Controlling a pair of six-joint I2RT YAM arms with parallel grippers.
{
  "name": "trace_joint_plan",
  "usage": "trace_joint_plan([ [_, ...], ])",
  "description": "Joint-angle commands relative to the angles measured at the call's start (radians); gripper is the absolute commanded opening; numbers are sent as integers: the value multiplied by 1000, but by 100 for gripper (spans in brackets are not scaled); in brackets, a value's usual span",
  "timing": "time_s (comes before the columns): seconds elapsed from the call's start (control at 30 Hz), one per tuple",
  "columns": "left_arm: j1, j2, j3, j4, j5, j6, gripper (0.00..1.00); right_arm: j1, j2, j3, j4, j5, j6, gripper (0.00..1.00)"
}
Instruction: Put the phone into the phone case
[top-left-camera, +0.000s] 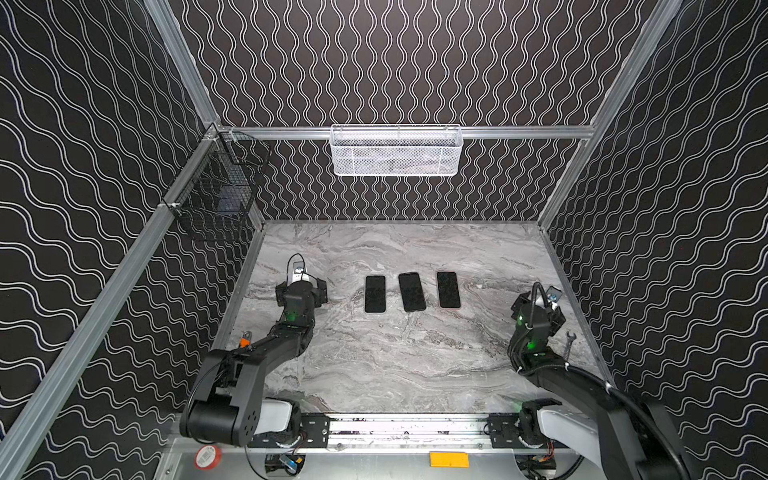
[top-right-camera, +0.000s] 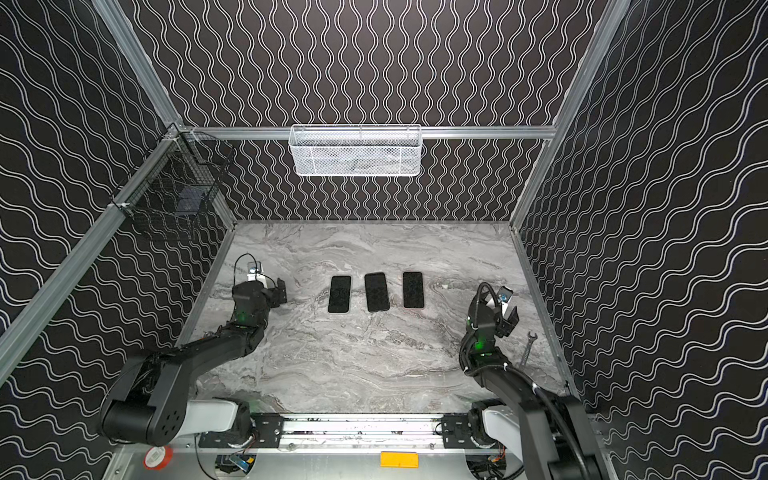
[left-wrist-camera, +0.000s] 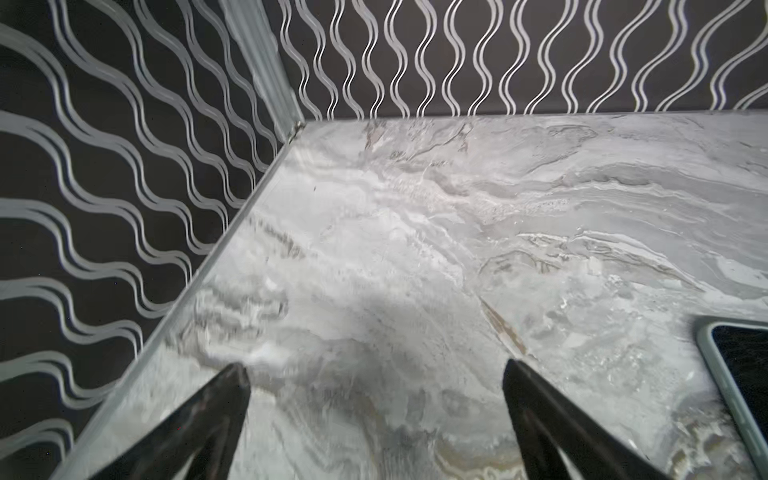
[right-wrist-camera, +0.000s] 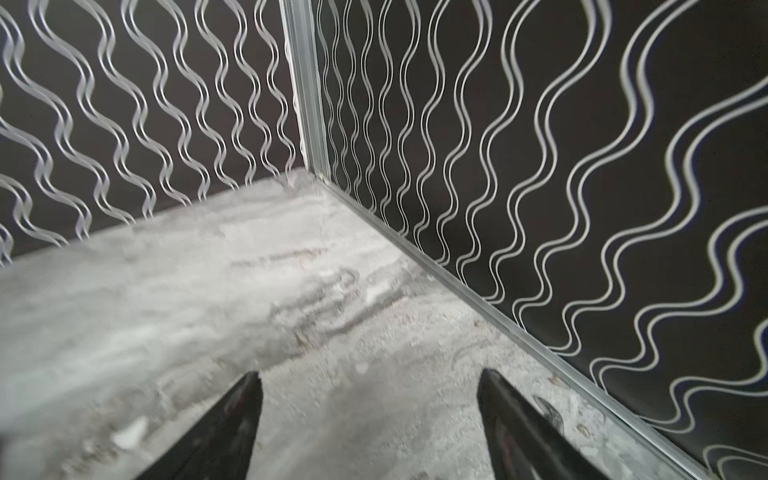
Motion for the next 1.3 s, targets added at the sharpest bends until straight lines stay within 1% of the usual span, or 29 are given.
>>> trace_joint_plan([
  [0.0, 2, 48, -67, 278, 150, 121, 99, -24, 118, -32, 358, -68, -59, 88],
  [0.03, 4, 87, -108, 399, 134, 116, 98, -36, 160, -31, 435, -100, -90, 89],
  [0.07, 6, 140, -137, 513, 100, 104, 98, -38, 185, -35, 486, -165, -101, 93],
  [0.1, 7, 156, -124, 533, 75, 106, 99, -52, 209, -39, 517, -248, -90, 95],
  [0.13, 16, 129, -93, 417, 126, 92, 99, -65, 232, -34, 528, -308, -103, 94],
  [0.17, 37, 126, -82, 384, 162, 86, 98, -71, 252, -24, 506, -325, -92, 94],
  [0.2, 51, 141, -83, 416, 177, 82, 98, -86, 285, -15, 538, -373, -101, 95],
  [0.23, 56, 137, -78, 403, 186, 75, 98, -100, 309, -14, 560, -421, -116, 95],
  [0.27, 58, 133, -76, 388, 190, 72, 99, -105, 313, -2, 532, -447, -116, 96],
  [0.33, 59, 137, -79, 407, 189, 75, 99, -119, 313, 41, 400, -506, -92, 99],
  [0.37, 60, 133, -80, 396, 190, 72, 99, -134, 358, 49, 463, -522, -101, 99],
  [0.4, 60, 137, -82, 409, 188, 75, 99, -136, 400, 49, 531, -509, -118, 99],
  [0.43, 60, 136, -82, 406, 188, 74, 99, -138, 378, 60, 453, -518, -97, 100],
  [0.47, 60, 135, -82, 399, 188, 73, 99, -149, 341, 87, 332, -545, -73, 99],
  [0.5, 60, 139, -82, 410, 187, 78, 99, -165, 343, 84, 355, -574, -70, 99],
  [0.57, 60, 136, -81, 403, 188, 73, 99, -170, 383, 59, 478, -582, -95, 99],
  [0.67, 60, 137, -82, 406, 187, 75, 99, -170, 346, 84, 356, -581, -72, 100],
  [0.77, 60, 139, -80, 405, 188, 75, 99, -170, 376, 61, 463, -579, -93, 100],
  [0.87, 60, 142, -73, 395, 190, 74, 99, -170, 356, 75, 396, -575, -83, 100],
  [0.97, 62, 152, -56, 369, 201, 70, 99, -170, 372, 63, 452, -577, -93, 100],
  [1.1, 75, 148, -57, 367, 227, 66, 99, -170, 364, 67, 427, -573, -89, 100],
  [1.2, 72, 136, -75, 390, 223, 74, 99, -171, 369, 63, 447, -572, -95, 100],
  [1.27, 51, 139, -86, 419, 195, 94, 99, -170, 365, 66, 430, -572, -94, 100],
])
